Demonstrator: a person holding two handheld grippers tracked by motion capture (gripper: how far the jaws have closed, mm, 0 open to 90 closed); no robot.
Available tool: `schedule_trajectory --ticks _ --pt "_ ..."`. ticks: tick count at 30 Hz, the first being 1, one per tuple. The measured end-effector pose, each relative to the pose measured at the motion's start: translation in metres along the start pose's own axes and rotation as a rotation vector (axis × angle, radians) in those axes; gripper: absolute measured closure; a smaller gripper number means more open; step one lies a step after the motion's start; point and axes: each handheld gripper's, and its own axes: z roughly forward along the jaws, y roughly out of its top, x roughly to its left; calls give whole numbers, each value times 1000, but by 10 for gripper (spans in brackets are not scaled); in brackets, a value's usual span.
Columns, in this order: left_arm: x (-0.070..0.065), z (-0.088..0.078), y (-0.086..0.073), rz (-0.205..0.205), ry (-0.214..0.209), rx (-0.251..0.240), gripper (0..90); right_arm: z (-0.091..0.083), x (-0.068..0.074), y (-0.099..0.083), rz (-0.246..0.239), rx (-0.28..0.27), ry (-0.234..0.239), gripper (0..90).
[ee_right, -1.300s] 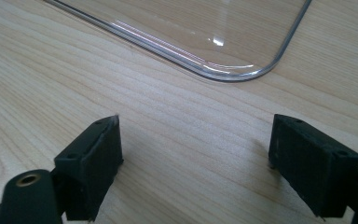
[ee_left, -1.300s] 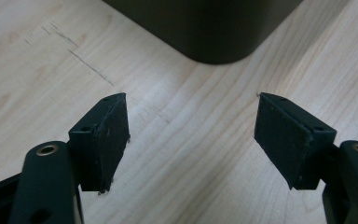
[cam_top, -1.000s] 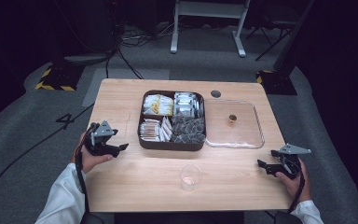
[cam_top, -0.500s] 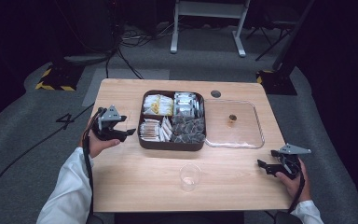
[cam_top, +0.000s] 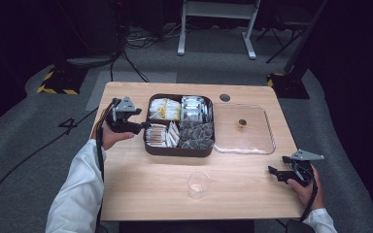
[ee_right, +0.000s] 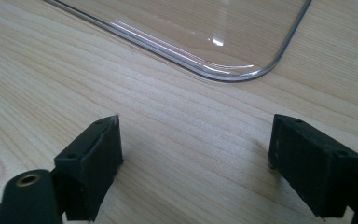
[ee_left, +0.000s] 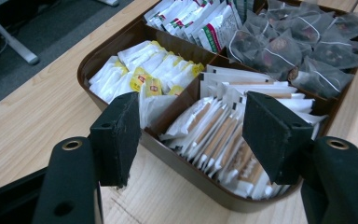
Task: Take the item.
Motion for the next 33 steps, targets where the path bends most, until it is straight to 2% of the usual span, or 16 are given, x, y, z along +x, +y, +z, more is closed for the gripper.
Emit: schedule_trajectory --ticks 4,8,13,17,18,27,30,33 --pt "3 9 6 15 11 33 395 0 0 0 0 0 0 175" --pt "9 22 13 13 9 63 425 0 0 0 0 0 0 175" --pt "12 40 20 29 -9 106 482 0 0 0 0 0 0 175" --pt "12 49 24 45 -7 125 510 0 0 0 -1 0 0 175" --pt "14 54 25 48 -14 143 511 0 0 0 -2 0 -1 175" --pt "24 77 25 44 -12 202 641 0 0 0 -5 -2 -2 177" --pt "26 82 24 39 -23 215 653 0 0 0 -5 -2 -3 177" --pt "28 88 24 39 -9 230 657 0 0 0 -5 -2 -2 178"
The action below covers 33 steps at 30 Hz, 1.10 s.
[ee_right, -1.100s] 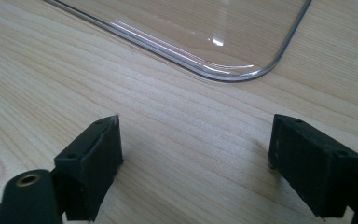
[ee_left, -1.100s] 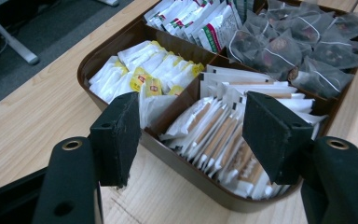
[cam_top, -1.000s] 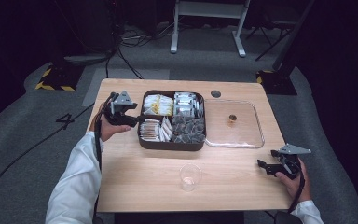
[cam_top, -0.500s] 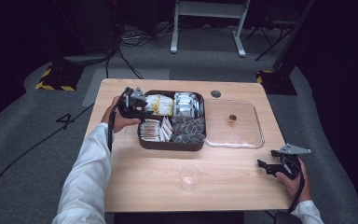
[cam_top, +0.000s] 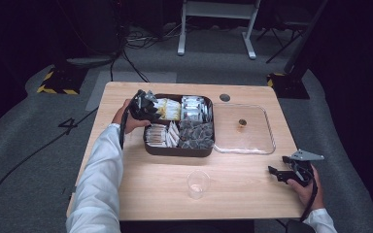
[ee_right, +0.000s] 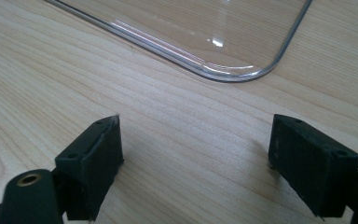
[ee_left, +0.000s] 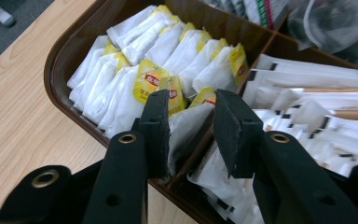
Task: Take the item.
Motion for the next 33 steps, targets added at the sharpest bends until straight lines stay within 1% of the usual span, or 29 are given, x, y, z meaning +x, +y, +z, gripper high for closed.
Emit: schedule_trajectory --ticks 1,2,3,5,6,7,10,11,13,14,16,17,22,23,25,30,32,33 --pt "1 2 0 -1 7 6 655 0 0 0 0 0 0 177" --pt "1 3 0 -11 8 10 649 0 0 0 0 0 0 178" --pt "2 5 1 -11 12 12 644 0 0 0 1 0 0 178" --pt "3 10 1 -10 20 34 639 0 0 0 0 0 0 178" --pt "3 11 1 -13 31 40 639 0 0 0 0 0 0 178" --pt "3 11 1 -13 31 40 639 0 0 0 0 0 0 178" --pt "4 16 3 -15 43 67 631 0 0 0 0 0 0 178" --pt "5 18 4 -10 48 77 636 0 0 0 0 0 0 178" --pt "6 21 4 -15 55 98 645 0 0 0 0 0 0 178" --pt "6 22 4 -14 57 107 660 0 0 0 0 0 0 178" --pt "8 26 3 -6 57 141 695 0 0 0 0 0 0 178" --pt "8 27 3 -6 51 144 726 0 0 0 0 0 0 178" --pt "9 29 2 -4 56 131 862 0 0 0 0 0 1 179" --pt "9 28 1 -6 52 127 876 0 0 0 0 0 1 180" --pt "9 27 1 -6 62 126 883 0 0 0 0 0 0 180" --pt "9 21 2 -14 79 93 883 0 0 0 0 0 1 180" --pt "9 19 2 -17 80 88 875 0 0 0 0 0 1 180" --pt "9 18 2 -18 85 90 856 0 0 0 0 0 1 179"
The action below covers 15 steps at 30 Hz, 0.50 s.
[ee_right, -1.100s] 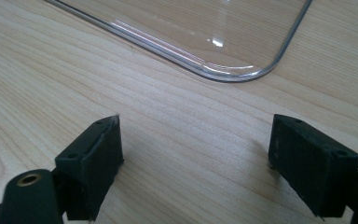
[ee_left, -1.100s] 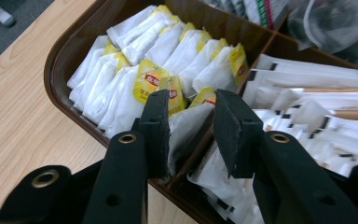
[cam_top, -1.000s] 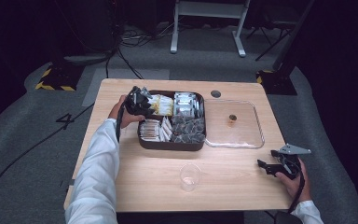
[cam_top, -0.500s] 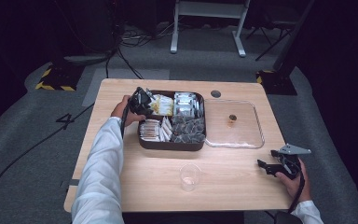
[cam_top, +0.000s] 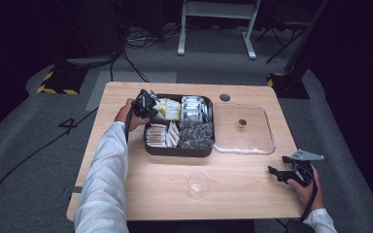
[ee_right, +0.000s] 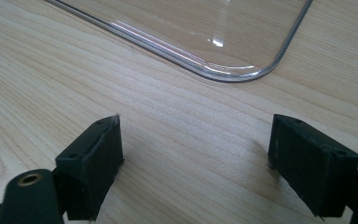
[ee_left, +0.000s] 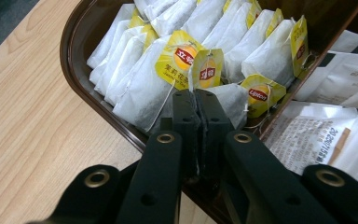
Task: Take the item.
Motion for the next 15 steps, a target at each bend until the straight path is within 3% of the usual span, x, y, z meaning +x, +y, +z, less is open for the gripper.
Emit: schedule_trajectory --ticks 2,3,5,10,13,15 --pt "0 1 0 -12 -8 9 717 0 0 0 0 0 0 179" --pt "0 2 -1 -4 -20 10 708 0 0 0 1 0 0 179" --pt "-2 4 -1 -1 -21 19 714 0 0 0 1 0 0 179" --pt "-4 6 -1 26 -32 33 846 0 0 0 0 0 0 179" --pt "-4 5 -1 25 -30 32 877 0 0 0 0 0 0 180" --pt "-4 2 -1 10 3 24 854 0 0 0 0 0 0 179"
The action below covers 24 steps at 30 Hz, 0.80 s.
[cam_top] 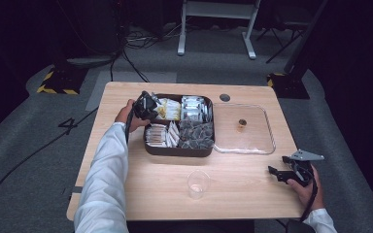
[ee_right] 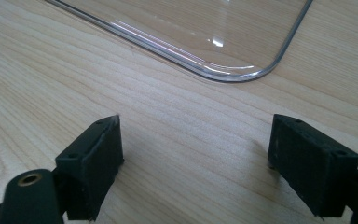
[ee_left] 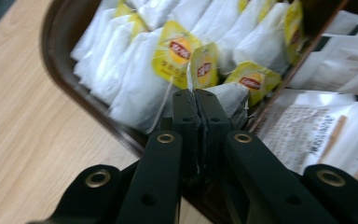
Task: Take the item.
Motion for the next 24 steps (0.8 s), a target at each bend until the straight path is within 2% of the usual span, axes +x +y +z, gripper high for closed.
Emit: schedule_trajectory --ticks 2,3,6,7,11,16,20,24 --pt "1 -2 0 -11 2 -4 785 0 0 0 0 0 0 180" --pt "1 -2 0 -11 2 -4 784 0 0 0 0 0 0 179" --pt "1 -5 -2 -6 9 -8 788 0 0 0 0 0 0 179" --pt "1 -6 -3 -6 -11 -15 796 0 0 0 0 0 0 179" --pt "0 -4 -5 11 -25 -10 871 0 0 0 0 0 0 179" --pt "0 -6 -5 11 -9 -13 892 0 0 0 2 0 1 179" --pt "2 -13 -3 -3 9 -43 879 0 0 0 1 0 1 179" --pt "2 -17 -2 -3 9 -50 865 0 0 0 1 0 1 179"
